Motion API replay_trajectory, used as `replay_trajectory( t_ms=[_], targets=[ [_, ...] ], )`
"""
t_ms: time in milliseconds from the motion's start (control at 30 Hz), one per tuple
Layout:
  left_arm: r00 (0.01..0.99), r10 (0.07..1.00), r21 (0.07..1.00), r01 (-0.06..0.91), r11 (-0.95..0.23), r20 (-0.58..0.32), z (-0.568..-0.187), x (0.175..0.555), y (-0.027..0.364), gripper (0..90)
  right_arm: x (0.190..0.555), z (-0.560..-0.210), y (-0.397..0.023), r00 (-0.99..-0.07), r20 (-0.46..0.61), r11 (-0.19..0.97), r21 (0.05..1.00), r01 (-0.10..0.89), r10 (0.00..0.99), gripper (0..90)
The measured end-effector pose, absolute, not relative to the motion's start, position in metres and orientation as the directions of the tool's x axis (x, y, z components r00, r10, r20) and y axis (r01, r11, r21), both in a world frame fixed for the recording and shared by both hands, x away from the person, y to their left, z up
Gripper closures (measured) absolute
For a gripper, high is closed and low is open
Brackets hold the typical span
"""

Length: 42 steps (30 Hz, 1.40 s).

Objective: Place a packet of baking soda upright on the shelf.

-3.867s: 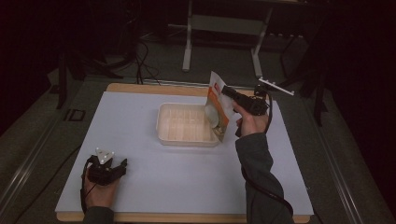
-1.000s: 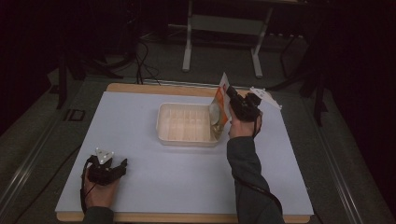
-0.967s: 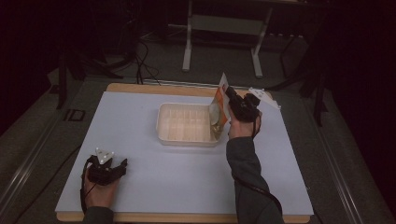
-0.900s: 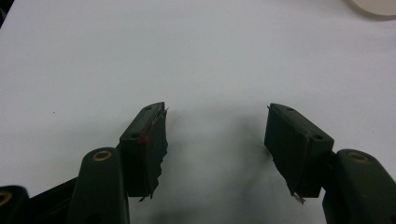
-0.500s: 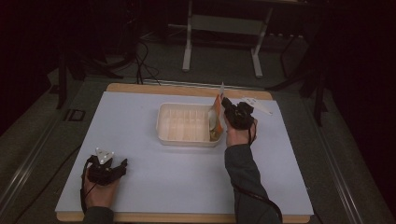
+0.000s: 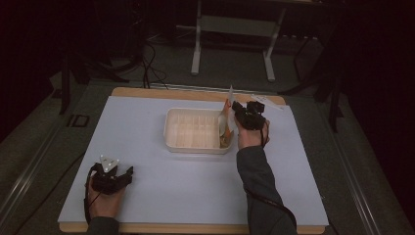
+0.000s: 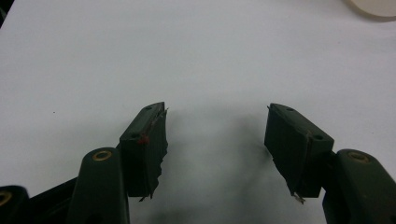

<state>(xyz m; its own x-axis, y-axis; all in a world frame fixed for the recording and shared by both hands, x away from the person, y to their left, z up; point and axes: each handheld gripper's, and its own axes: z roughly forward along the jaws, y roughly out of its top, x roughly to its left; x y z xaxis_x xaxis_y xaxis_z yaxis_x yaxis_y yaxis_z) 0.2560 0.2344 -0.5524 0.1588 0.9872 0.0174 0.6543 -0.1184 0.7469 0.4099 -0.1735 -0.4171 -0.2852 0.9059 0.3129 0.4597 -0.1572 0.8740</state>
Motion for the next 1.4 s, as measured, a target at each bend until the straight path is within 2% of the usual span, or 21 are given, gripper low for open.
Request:
replay_trajectory(
  t_ms=[33, 200, 400, 933, 1400],
  targets=[
    [0.159, 0.987, 0.747, 0.654, -0.118, 0.017, -0.552, 0.256, 0.234, 38.7, 0.411, -0.416, -0.175, -0.289, 0.323, -0.159, 0.867, 0.472, 0.901, 88.7],
    [0.157, 0.987, 0.747, 0.655, -0.117, 0.016, -0.552, 0.256, 0.234, 38.7, 0.411, -0.414, -0.181, -0.300, 0.328, -0.153, 0.861, 0.486, 0.896, 71.9],
    [0.157, 0.987, 0.747, 0.655, -0.117, 0.017, -0.552, 0.256, 0.234, 38.7, 0.406, -0.408, -0.184, -0.341, 0.327, -0.123, 0.856, 0.503, 0.882, 65.8],
    [0.154, 0.988, 0.750, 0.652, -0.112, 0.014, -0.552, 0.256, 0.235, 38.3, 0.385, -0.384, -0.198, -0.437, 0.273, -0.009, 0.856, 0.517, 0.857, 63.4],
    [0.155, 0.988, 0.750, 0.652, -0.111, 0.011, -0.553, 0.256, 0.235, 38.0, 0.356, -0.404, -0.217, -0.520, 0.224, 0.123, 0.826, 0.551, 0.824, 62.6]
  ],
)
